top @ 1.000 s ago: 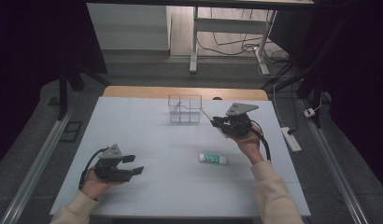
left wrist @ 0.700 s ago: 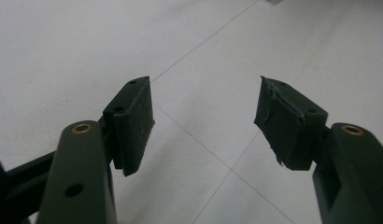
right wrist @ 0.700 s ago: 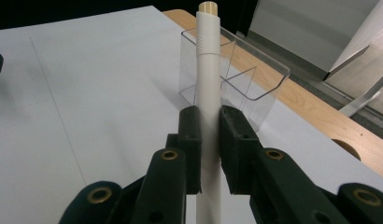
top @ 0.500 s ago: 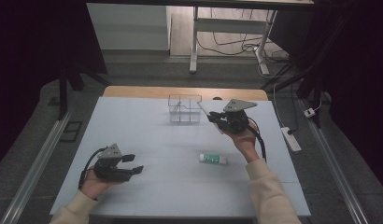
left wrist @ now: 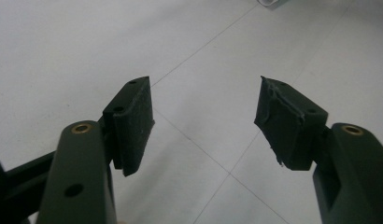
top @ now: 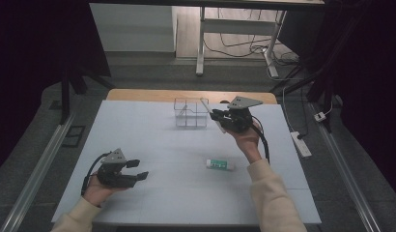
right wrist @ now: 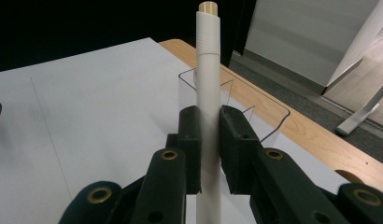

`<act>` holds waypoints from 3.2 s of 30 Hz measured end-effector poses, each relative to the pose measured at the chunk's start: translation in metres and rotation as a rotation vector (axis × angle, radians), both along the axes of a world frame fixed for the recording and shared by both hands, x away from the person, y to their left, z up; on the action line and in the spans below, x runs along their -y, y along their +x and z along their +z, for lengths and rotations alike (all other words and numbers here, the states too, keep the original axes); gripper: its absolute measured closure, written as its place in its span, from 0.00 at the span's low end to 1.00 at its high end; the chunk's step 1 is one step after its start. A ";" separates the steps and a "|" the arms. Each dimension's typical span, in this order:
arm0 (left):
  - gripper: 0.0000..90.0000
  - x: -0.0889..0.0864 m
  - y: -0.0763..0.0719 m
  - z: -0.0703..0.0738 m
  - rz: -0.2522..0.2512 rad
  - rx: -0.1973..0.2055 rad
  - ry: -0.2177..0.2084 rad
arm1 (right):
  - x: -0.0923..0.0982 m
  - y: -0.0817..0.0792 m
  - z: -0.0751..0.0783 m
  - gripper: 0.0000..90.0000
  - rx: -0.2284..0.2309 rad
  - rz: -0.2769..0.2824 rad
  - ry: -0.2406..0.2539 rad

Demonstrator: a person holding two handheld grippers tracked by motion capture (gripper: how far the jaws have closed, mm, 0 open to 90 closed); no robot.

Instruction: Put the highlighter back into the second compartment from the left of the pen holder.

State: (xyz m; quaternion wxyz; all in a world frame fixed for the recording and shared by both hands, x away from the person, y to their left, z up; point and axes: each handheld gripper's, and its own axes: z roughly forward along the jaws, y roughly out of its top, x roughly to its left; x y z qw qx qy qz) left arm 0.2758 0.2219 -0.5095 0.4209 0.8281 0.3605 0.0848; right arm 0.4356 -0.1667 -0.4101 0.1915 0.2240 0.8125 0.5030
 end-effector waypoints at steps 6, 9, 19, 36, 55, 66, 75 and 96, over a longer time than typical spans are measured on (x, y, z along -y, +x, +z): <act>0.40 -0.001 0.001 0.000 0.001 -0.005 -0.001 | -0.004 0.005 0.003 0.87 -0.004 -0.006 0.016; 0.40 0.000 0.001 -0.001 0.001 -0.010 0.001 | -0.007 0.007 0.003 0.87 -0.010 -0.005 0.023; 0.39 -0.001 0.001 -0.001 0.002 -0.012 -0.002 | -0.013 0.015 0.004 0.87 -0.010 -0.025 0.027; 0.39 -0.002 0.002 -0.001 0.001 -0.015 -0.007 | -0.025 0.029 0.006 0.87 -0.021 -0.047 0.097; 0.39 -0.004 0.002 -0.001 0.004 -0.017 -0.016 | -0.041 0.046 0.002 0.87 -0.031 -0.081 0.156; 0.39 -0.004 0.002 -0.001 0.004 -0.017 -0.017 | -0.052 0.056 -0.004 0.87 -0.041 -0.086 0.186; 0.39 -0.005 0.002 -0.002 0.001 -0.020 -0.019 | -0.056 0.066 -0.007 0.87 -0.051 -0.100 0.209; 0.39 -0.010 0.001 -0.003 0.016 -0.023 -0.033 | -0.075 0.089 -0.019 0.87 -0.058 -0.119 0.252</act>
